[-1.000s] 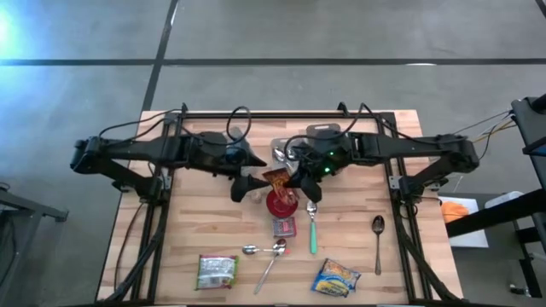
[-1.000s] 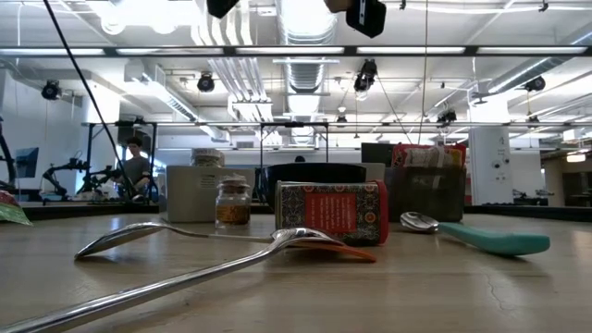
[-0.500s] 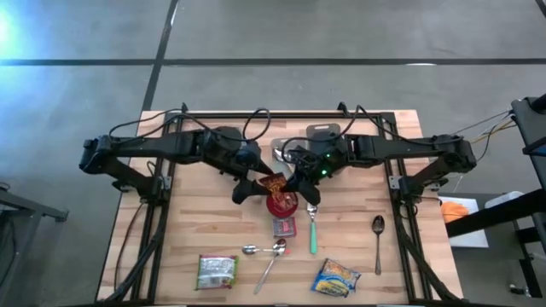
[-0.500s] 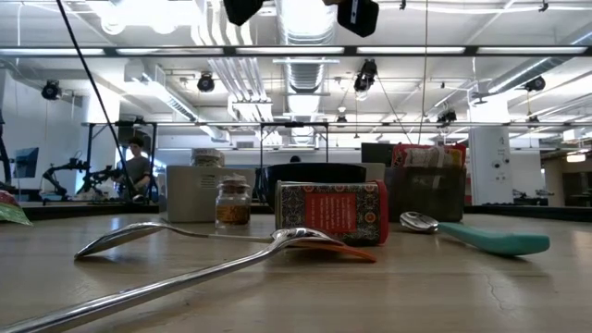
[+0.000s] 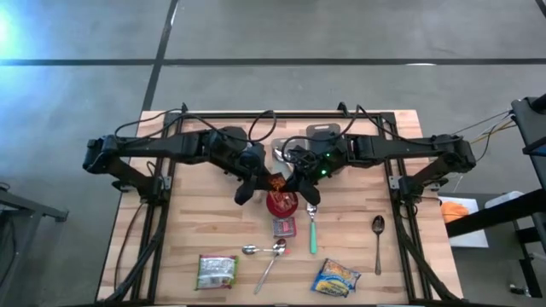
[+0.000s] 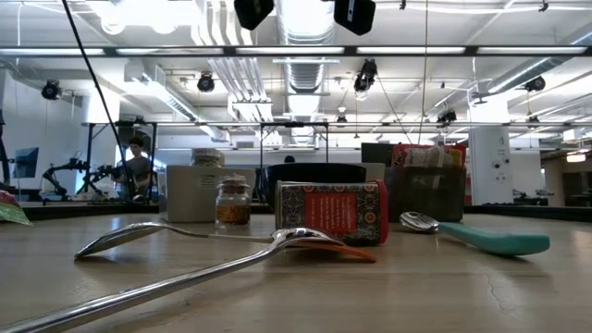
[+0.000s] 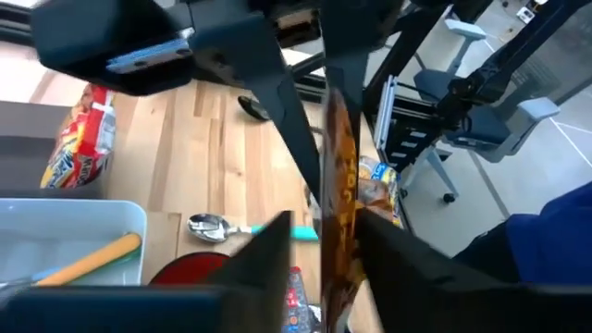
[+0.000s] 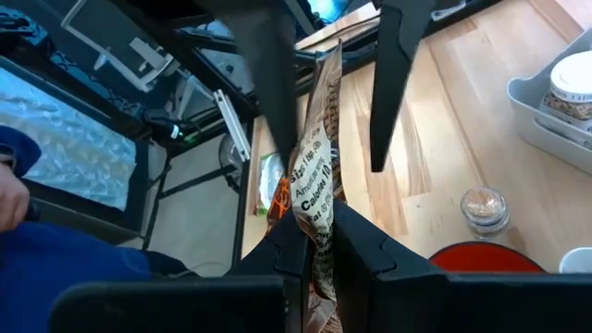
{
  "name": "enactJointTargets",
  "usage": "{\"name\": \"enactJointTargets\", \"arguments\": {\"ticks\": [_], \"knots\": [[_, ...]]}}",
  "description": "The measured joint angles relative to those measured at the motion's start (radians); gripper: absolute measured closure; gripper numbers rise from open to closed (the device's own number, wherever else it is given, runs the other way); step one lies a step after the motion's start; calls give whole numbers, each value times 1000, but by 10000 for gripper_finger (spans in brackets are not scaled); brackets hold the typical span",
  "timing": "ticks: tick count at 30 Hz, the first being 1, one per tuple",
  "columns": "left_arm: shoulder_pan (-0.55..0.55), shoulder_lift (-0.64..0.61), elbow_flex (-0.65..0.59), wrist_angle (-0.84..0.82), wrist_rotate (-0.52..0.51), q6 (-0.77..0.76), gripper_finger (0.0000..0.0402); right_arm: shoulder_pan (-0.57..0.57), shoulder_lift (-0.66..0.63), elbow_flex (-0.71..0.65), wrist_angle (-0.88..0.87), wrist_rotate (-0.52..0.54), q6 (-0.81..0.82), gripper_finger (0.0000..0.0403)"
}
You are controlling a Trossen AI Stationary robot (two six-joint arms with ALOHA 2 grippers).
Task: Pick & Place Food Item
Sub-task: Put the orange seasoning pack into the left white bin
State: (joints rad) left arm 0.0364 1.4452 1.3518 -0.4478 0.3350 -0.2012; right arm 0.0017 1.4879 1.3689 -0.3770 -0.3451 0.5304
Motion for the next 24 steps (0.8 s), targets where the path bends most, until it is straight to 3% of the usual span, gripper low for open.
{"name": "enactJointTargets", "arguments": {"ticks": [3, 5, 13, 24], "knots": [[6, -1, 0, 2, 3, 1, 372, -1, 0, 0, -1, 1, 0, 384], [8, -2, 0, 2, 5, -24, 390, -1, 0, 0, 0, 4, -5, 384], [8, -7, 4, -1, 5, -95, 400, -1, 0, 0, 17, 4, -11, 371], [33, -26, 30, -110, -35, -246, 401, -10, 0, 0, 23, 8, 23, 261]]}}
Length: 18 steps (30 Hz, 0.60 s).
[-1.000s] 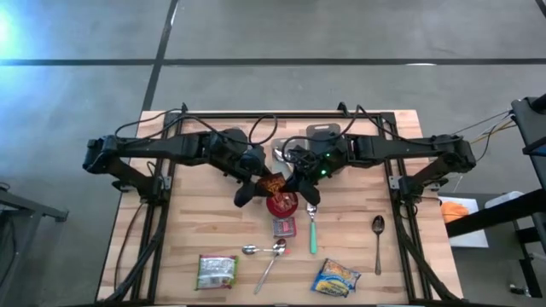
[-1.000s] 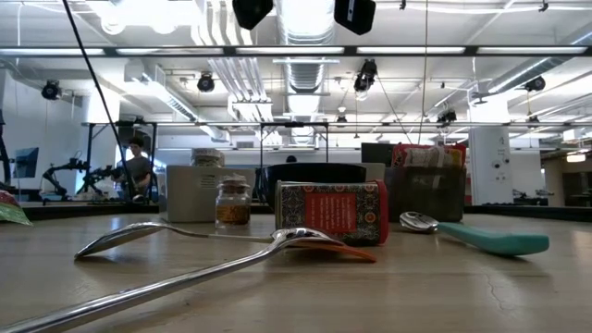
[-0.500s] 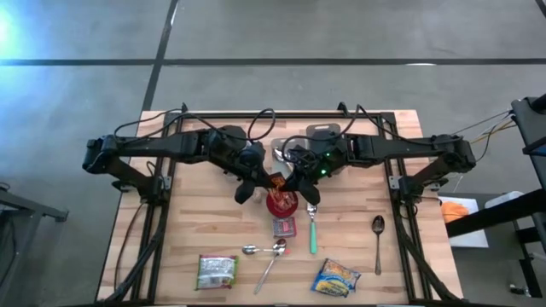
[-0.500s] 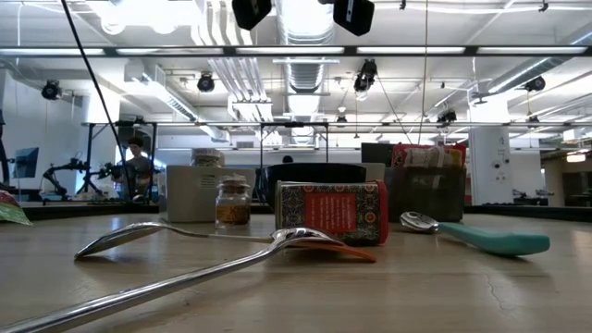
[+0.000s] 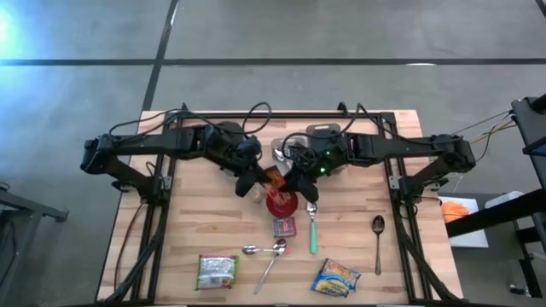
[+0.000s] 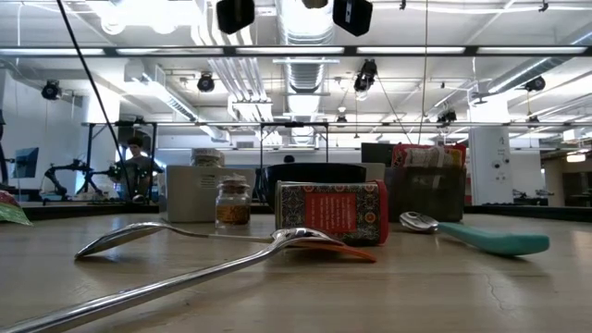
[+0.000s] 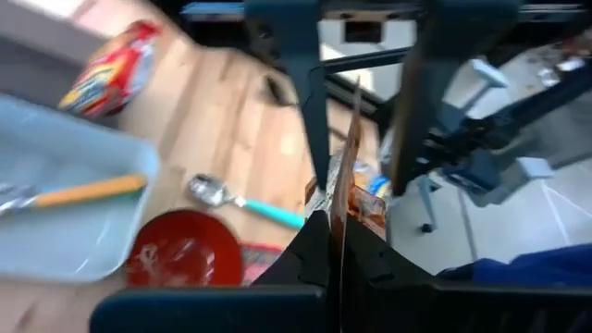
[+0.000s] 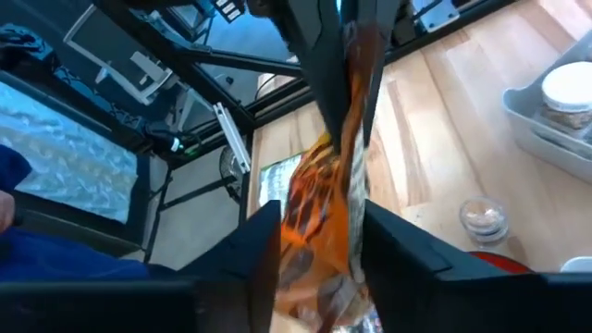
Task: Pick & Place Food Item
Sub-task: Put the orange seasoning pack into the left white bin
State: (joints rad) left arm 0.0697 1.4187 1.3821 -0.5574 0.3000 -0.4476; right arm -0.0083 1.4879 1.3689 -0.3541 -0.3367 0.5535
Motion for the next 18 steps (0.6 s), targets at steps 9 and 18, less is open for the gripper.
{"name": "enactJointTargets", "arguments": {"ticks": [9, 18], "knots": [[72, -83, 56, -216, -133, 33, 401, -41, 0, 0, -16, 6, 51, 205], [210, -200, 59, -461, -401, 15, 401, -45, -4, 0, -81, 102, 67, 200]]}}
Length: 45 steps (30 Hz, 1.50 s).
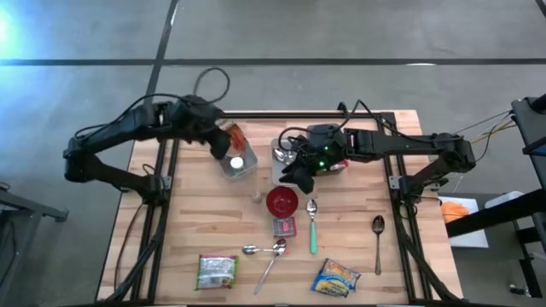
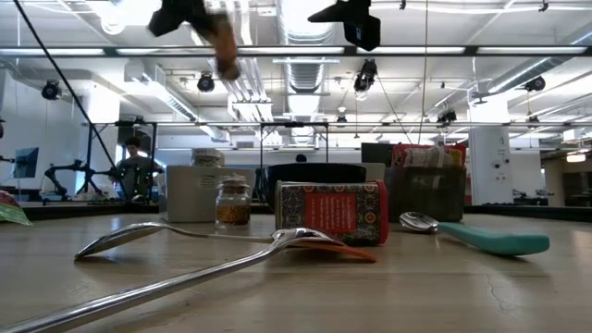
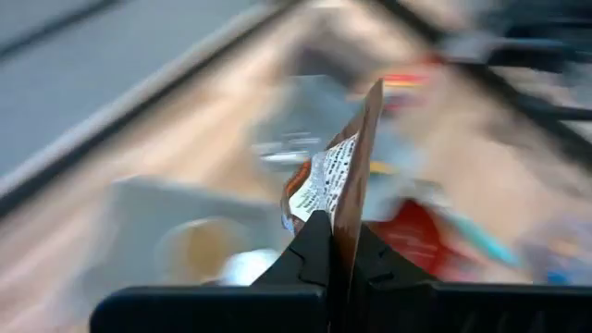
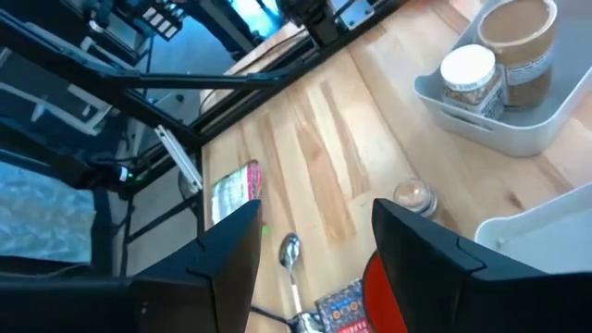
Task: Pick & Place Food Item
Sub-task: Put the orange seasoning pack into the left white bin
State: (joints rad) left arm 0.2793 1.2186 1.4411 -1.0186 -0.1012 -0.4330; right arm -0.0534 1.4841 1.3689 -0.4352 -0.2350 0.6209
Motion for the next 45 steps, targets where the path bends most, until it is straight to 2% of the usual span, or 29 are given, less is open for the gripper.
{"name": "enactJointTargets", "arguments": {"ticks": [2, 4, 13, 21, 30, 45], "knots": [[43, -3, -6, -79, -113, -27, 401, 1, 1, 0, -2, 0, -3, 200], [87, 3, -11, -135, -168, -36, 401, 1, 1, 0, -3, 0, -8, 200], [236, 9, -151, -118, -160, 117, 401, 1, 2, 0, -8, 0, -12, 200], [313, 9, -336, 62, -134, 310, 401, 1, 2, 0, -41, 0, -11, 200], [315, 9, -500, 196, -108, 332, 401, 9, 2, 0, -50, 0, -5, 199], [332, 9, -634, 295, -108, 325, 401, 12, 2, 0, -65, 0, 1, 199]]}}
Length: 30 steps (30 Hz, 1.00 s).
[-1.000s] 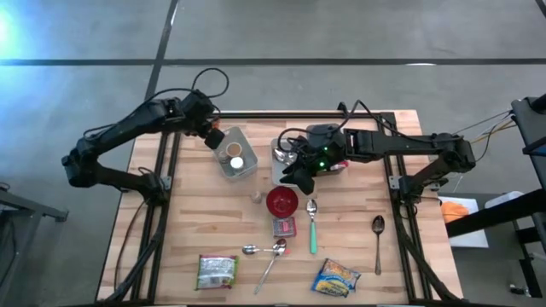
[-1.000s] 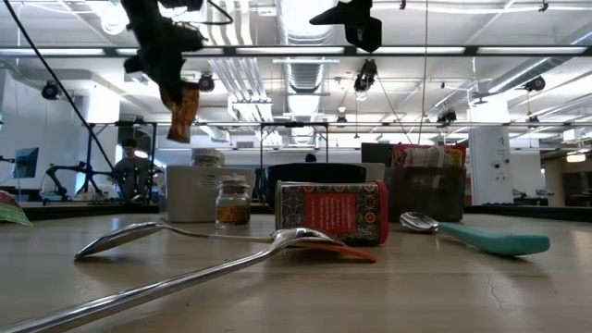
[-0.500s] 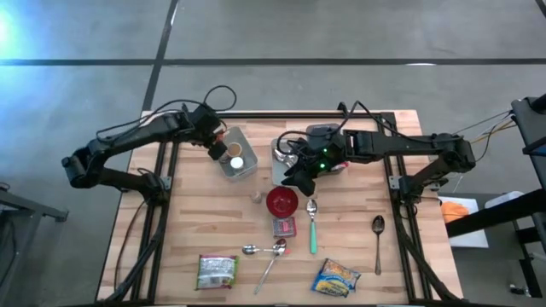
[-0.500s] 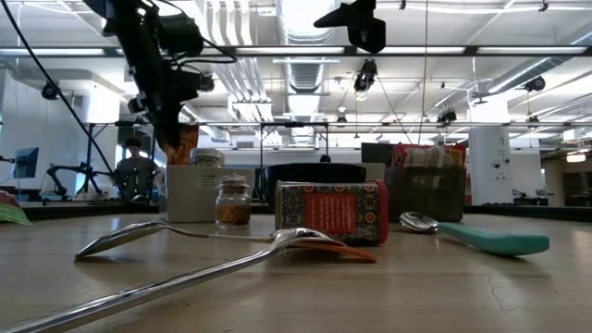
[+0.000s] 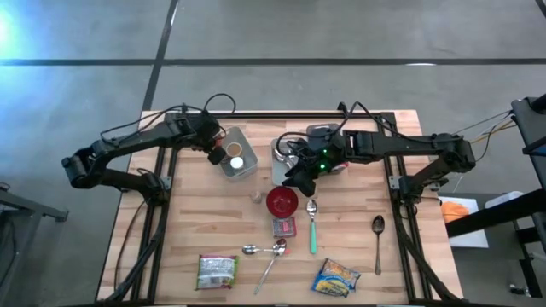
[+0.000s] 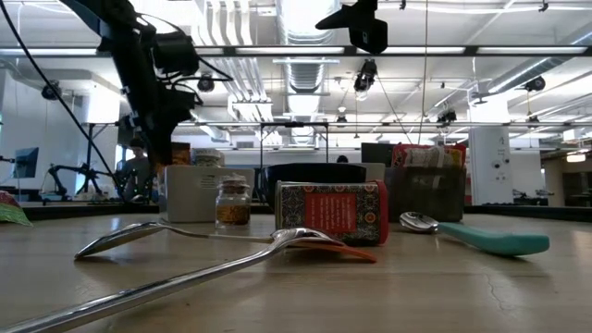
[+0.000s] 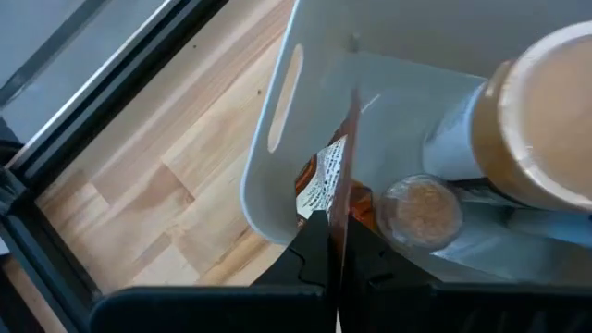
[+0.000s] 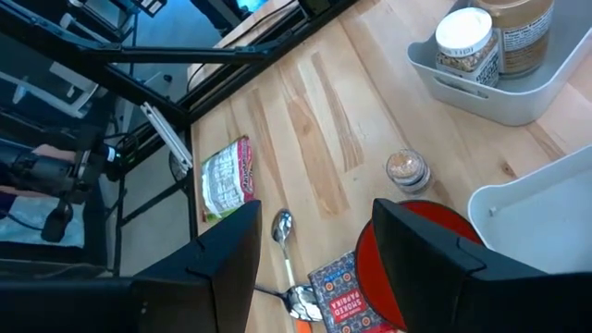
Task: Pick & Place Food Item
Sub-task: Put the orange seasoning pack into the left white bin
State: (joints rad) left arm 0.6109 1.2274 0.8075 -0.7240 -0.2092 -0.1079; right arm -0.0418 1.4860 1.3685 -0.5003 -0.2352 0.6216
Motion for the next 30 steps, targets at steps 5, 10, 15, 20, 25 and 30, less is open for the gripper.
{"name": "enactJointTargets", "arguments": {"ticks": [5, 10, 15, 20, 25, 30], "knots": [[18, 0, -12, 5, 6, -23, 401, 0, 0, 0, 2, 0, 0, 199], [21, 0, -16, 36, 41, -23, 401, 3, 0, 0, 2, 0, 0, 199], [24, 18, -16, 57, 62, -28, 401, 4, 0, 0, 2, 0, 0, 199], [24, 62, -16, 55, 69, -40, 401, 9, 1, 0, 2, 0, 0, 199], [24, 84, -15, 58, 71, -75, 401, 16, 1, 0, 2, 0, -1, 199], [24, 84, -14, 55, 76, -83, 399, 18, 1, -1, 2, 0, -1, 199]]}}
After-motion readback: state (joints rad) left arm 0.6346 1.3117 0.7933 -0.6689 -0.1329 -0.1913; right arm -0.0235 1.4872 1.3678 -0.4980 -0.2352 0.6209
